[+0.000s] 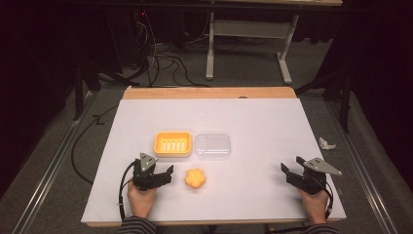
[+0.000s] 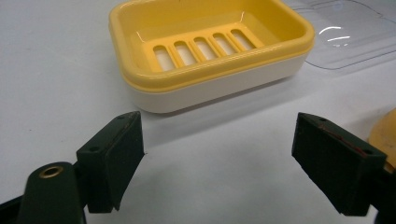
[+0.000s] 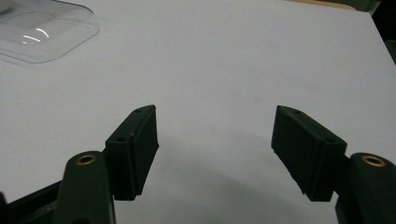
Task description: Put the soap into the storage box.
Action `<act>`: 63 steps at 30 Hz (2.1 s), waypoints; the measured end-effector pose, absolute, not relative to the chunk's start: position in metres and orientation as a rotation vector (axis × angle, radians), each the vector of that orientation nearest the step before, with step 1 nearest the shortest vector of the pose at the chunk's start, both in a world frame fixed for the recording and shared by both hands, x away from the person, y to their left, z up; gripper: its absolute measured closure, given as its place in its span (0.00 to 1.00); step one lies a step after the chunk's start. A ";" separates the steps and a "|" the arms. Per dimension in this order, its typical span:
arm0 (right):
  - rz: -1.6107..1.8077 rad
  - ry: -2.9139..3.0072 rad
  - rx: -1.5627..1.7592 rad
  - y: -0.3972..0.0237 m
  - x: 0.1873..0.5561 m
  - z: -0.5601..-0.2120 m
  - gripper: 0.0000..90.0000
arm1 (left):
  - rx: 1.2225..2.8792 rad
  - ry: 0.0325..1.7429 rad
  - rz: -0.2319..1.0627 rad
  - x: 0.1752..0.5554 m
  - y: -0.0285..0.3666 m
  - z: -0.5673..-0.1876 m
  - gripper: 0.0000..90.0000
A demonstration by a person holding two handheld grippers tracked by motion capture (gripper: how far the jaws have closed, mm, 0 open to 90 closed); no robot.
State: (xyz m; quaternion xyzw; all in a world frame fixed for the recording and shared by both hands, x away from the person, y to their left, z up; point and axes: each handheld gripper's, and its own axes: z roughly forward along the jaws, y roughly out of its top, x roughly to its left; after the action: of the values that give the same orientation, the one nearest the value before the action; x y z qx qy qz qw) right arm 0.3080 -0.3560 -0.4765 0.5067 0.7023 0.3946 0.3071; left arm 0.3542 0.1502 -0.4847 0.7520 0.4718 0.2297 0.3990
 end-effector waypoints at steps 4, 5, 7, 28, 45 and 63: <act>1.044 1.858 1.341 -0.356 0.308 -0.477 0.36 | 1.905 1.194 0.580 0.354 0.150 -0.485 0.20; 1.043 1.857 1.341 -0.356 0.308 -0.477 0.36 | 1.904 1.194 0.579 0.354 0.150 -0.485 0.20; 1.043 1.858 1.341 -0.356 0.308 -0.476 0.36 | 1.904 1.196 0.579 0.355 0.150 -0.485 0.21; 1.048 1.851 1.358 -0.356 0.308 -0.476 0.36 | 1.900 1.185 0.574 0.354 0.151 -0.484 0.25; 1.059 1.832 1.361 -0.358 0.308 -0.476 0.37 | 1.940 1.184 0.549 0.354 0.149 -0.483 0.23; 1.069 1.824 1.380 -0.359 0.308 -0.476 0.37 | 1.925 1.165 0.485 0.348 0.148 -0.476 0.20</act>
State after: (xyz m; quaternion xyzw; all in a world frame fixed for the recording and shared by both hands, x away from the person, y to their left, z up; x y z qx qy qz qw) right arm 0.3080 -0.3594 -0.4761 0.5207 0.6885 0.4034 0.3036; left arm 0.3482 0.1481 -0.4762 0.7636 0.4621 0.1925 0.4077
